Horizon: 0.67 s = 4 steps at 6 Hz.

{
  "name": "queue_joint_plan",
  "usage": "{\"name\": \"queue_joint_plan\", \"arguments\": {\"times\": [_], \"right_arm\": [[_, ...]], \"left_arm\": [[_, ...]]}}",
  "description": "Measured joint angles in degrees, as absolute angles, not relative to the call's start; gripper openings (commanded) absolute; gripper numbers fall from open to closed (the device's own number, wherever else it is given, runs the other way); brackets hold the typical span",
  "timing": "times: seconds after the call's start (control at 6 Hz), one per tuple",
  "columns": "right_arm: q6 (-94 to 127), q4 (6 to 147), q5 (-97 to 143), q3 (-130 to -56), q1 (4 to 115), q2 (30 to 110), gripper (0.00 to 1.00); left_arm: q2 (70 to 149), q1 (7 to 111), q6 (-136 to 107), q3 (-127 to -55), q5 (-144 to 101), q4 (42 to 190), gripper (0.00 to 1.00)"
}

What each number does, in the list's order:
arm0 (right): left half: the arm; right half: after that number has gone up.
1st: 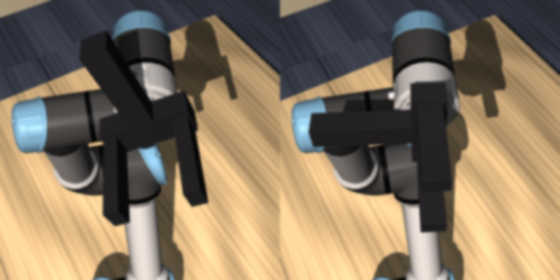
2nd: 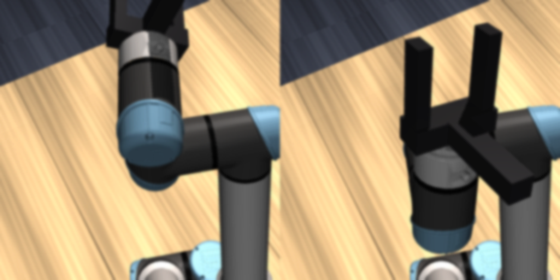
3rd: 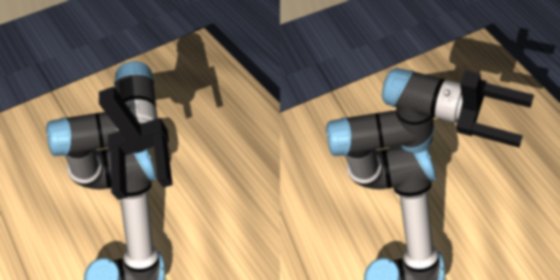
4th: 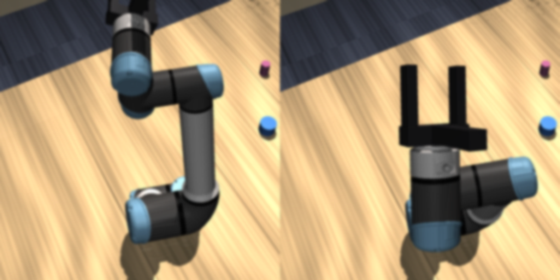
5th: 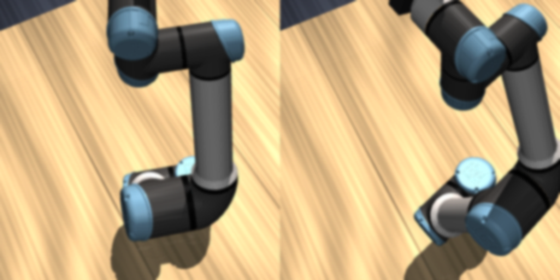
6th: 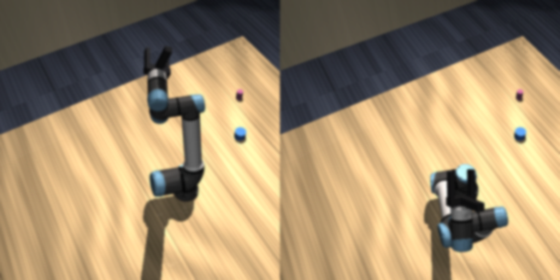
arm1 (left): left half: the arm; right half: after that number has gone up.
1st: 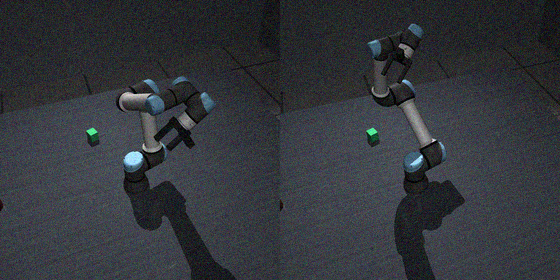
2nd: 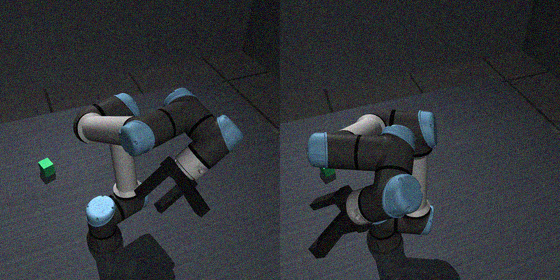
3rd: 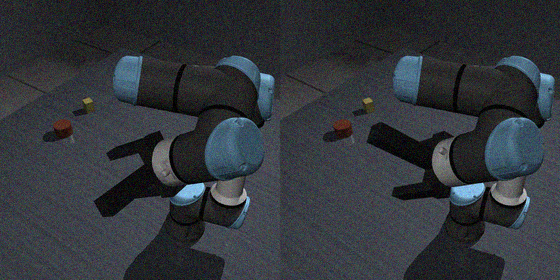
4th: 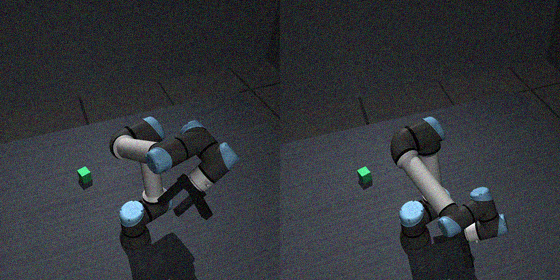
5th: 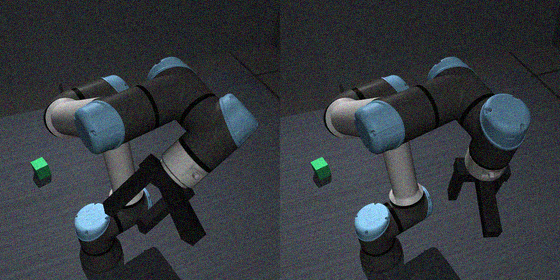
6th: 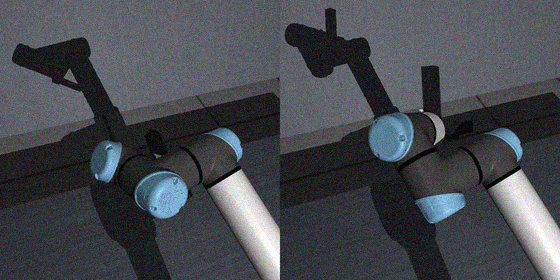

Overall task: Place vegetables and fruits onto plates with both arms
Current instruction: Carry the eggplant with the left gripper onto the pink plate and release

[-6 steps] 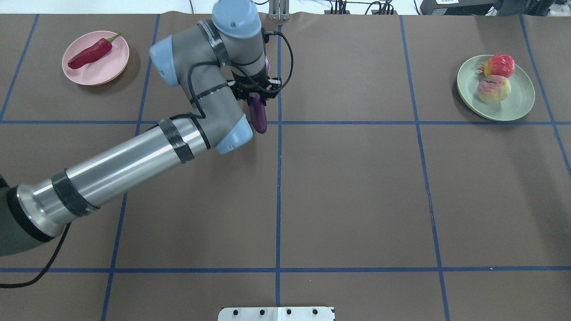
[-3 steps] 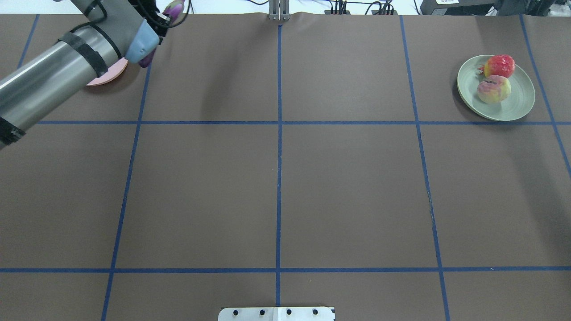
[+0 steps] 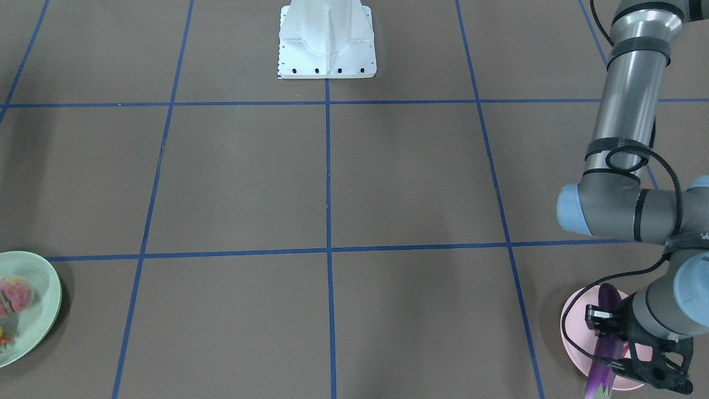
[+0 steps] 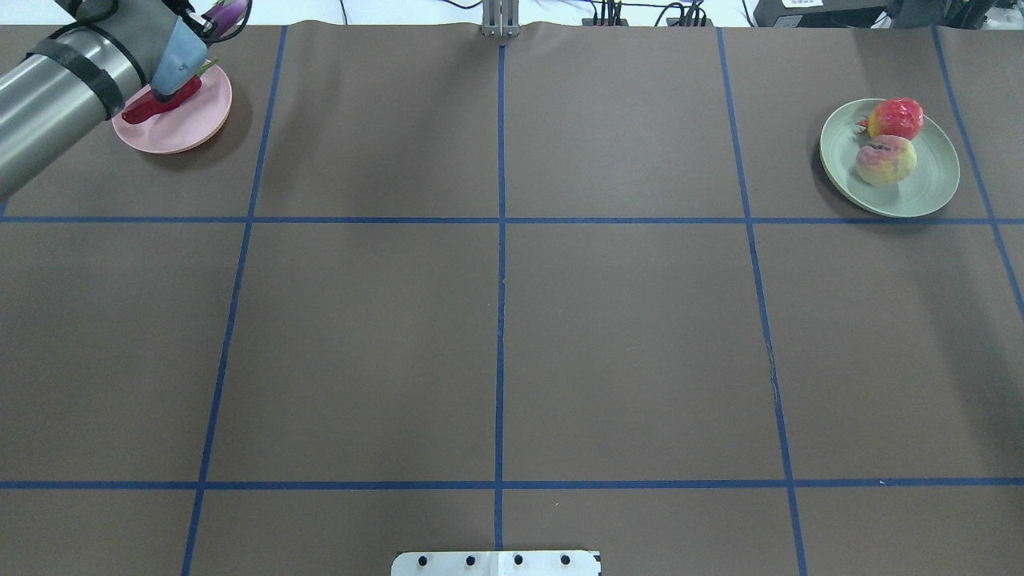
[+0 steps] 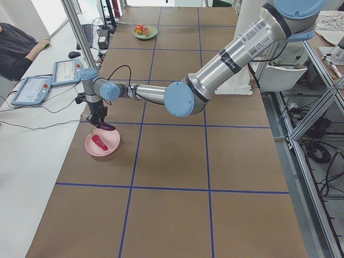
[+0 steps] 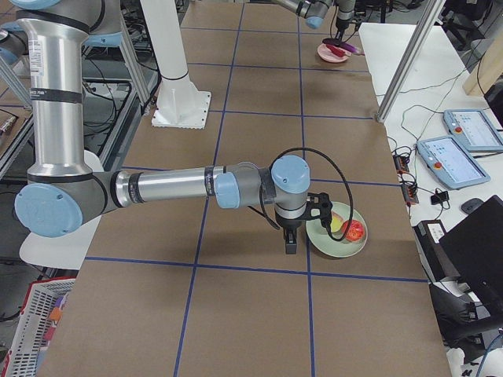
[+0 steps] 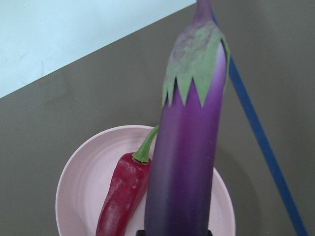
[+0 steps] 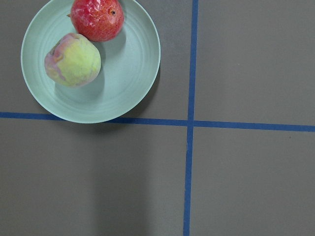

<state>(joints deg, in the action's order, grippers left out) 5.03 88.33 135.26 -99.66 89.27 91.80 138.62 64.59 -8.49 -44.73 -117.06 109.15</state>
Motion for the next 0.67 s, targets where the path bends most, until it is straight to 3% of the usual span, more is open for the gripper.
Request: {"name": "queue_joint_plan", "arguments": {"times": [0.17, 0.67], "right_arm": [[5.07, 88.33, 135.24, -99.64, 89.24, 91.63, 1.00], [5.16, 88.33, 135.38, -99.76, 89.21, 91.44, 1.00]], "left_arm": [[136.78, 63.55, -6.92, -44.96, -116.87, 112.75, 0.99], [135.03, 64.16, -3.88, -46.20, -117.17, 114.31, 1.00]]}}
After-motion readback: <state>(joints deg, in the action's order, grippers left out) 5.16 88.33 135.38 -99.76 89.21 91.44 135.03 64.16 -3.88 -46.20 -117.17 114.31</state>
